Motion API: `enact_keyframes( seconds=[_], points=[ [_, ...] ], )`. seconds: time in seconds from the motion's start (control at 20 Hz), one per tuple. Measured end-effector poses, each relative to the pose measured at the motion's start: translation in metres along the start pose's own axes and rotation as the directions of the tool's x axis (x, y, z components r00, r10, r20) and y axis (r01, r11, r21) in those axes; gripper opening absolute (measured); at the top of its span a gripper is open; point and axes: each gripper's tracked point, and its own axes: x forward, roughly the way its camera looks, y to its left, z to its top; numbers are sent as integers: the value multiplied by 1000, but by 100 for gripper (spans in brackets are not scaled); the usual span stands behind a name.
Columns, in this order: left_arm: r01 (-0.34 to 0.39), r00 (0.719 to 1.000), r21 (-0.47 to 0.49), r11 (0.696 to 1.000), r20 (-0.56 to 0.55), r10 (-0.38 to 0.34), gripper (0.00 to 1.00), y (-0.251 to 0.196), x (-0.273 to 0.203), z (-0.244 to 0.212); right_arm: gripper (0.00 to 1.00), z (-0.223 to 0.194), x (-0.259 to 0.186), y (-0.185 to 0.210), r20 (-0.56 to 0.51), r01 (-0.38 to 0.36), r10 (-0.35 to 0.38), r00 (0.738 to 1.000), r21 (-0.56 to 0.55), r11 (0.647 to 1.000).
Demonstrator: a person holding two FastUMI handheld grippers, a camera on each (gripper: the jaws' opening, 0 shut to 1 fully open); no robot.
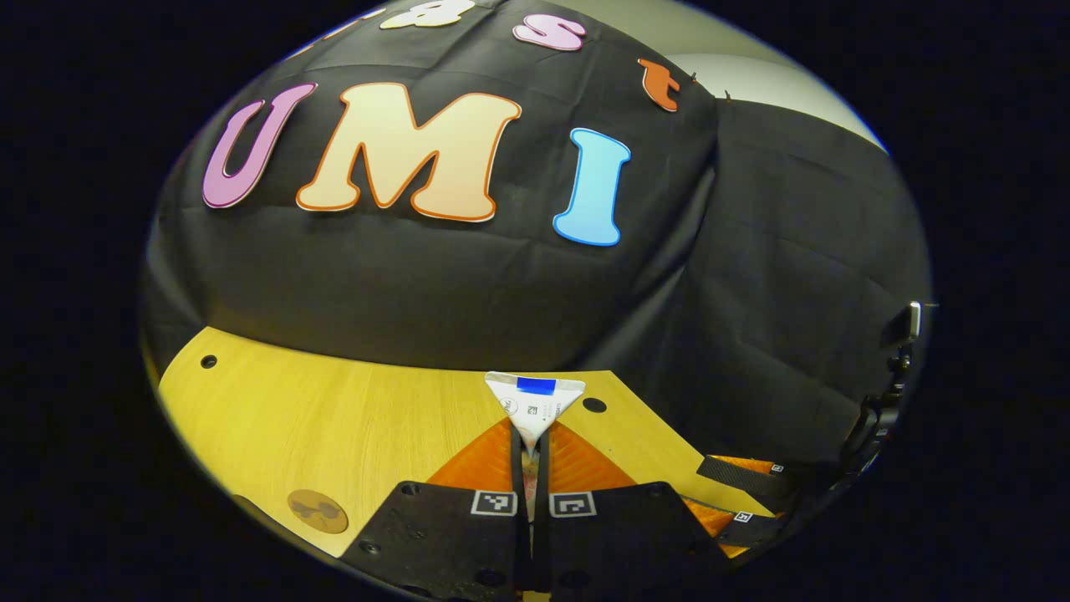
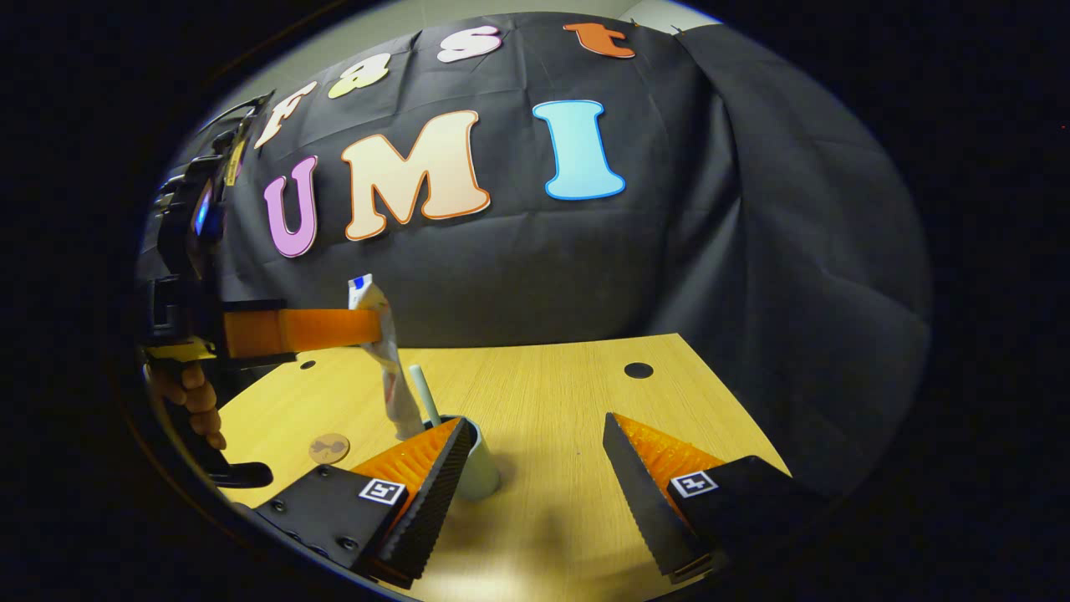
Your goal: Put the toothbrush and toothpaste on the desktop into the cup, then pick up the cup and place it on the coaster on the desktop.
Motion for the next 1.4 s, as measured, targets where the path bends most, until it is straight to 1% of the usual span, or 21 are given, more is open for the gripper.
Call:
enact_keyframes(
  seconds=[0.05, 0.2, 0.3, 0.35, 0.4, 0.55, 0.6, 0.65, 0.75, 0.8, 0.85, 0.95, 1.0, 1.05, 1.1, 1.15, 1.2, 1.25, 1.3, 1.4],
  points=[
    [-3, 1000, -3, 1000, -10, 3, 0, -3, 4, -5, 99, -1, -1, -2, -7, 0, 0, 1000, 0, 1000],
    [-21, 999, -16, 1000, -43, 20, 2, -4, 16, -24, 99, -3, -2, -5, -14, -7, 6, 1000, -8, 1000],
    [-21, 998, -33, 999, -67, 19, 6, -7, 16, -35, 99, -3, -2, -7, -14, -15, 15, 1000, -14, 1000],
    [-23, 996, -35, 999, -82, 20, 13, -8, 13, -41, 99, -3, -1, -8, -20, -17, 16, 1000, -9, 1000],
    [-28, 997, -28, 999, -69, 26, 21, -8, 11, -42, 99, -4, 0, -9, -32, -17, 17, 999, 2, 1000],
    [-73, 995, 18, 997, -60, 74, 82, -1, -3, -49, 99, -1, 3, -2, -49, -39, 41, 998, 32, 999],
    [-88, 994, 23, 996, -57, 89, 93, 4, -7, -52, 99, -2, 5, 0, -55, -47, 49, 997, 31, 998],
    [-105, 993, 19, 994, -50, 106, 95, 10, -14, -53, 99, -2, 7, 3, -63, -54, 56, 996, 26, 998],
    [-143, 989, 2, 990, -51, 143, 95, 25, -29, -58, 99, -7, 8, 12, -99, -74, 77, 992, 30, 997],
    [-163, 985, -5, 987, -52, 163, 95, 31, -38, -60, 96, -7, 9, 18, -119, -91, 95, 988, 35, 995],
    [-186, 982, -6, 982, -43, 186, 95, 40, -48, -58, 99, -9, 9, 29, -140, -114, 119, 983, 40, 993],
    [-234, 972, 6, 972, -25, 234, 95, 60, -70, -54, 99, -11, 9, 45, -188, -142, 149, 971, 48, 989],
    [-257, 966, 15, 966, -19, 257, 95, 73, -80, -54, 95, -12, 10, 54, -209, -153, 162, 965, 59, 987],
    [-277, 961, 27, 960, -10, 278, 95, 85, -91, -53, 98, -15, 11, 63, -239, -162, 174, 955, 68, 984],
    [-296, 955, 41, 954, -4, 297, 95, 95, -100, -54, 99, -18, 13, 71, -272, -160, 176, 946, 80, 984],
    [-310, 950, 58, 949, -6, 311, 95, 106, -109, -55, 99, -24, 15, 77, -321, -155, 177, 930, 94, 984],
    [-323, 946, 73, 944, -11, 324, 95, 115, -119, -56, 99, -32, 15, 82, -375, -146, 179, 910, 116, 983],
    [-333, 942, 83, 939, -8, 335, 95, 125, -127, -56, 95, -41, 15, 89, -425, -135, 181, 887, 138, 981],
    [-341, 939, 89, 936, -4, 343, 95, 134, -135, -55, 99, -48, 18, 92, -468, -121, 181, 865, 155, 980],
    [-352, 935, 92, 931, -7, 354, 95, 149, -150, -56, 99, -67, 22, 92, -539, -75, 149, 829, 158, 985]
  ],
)
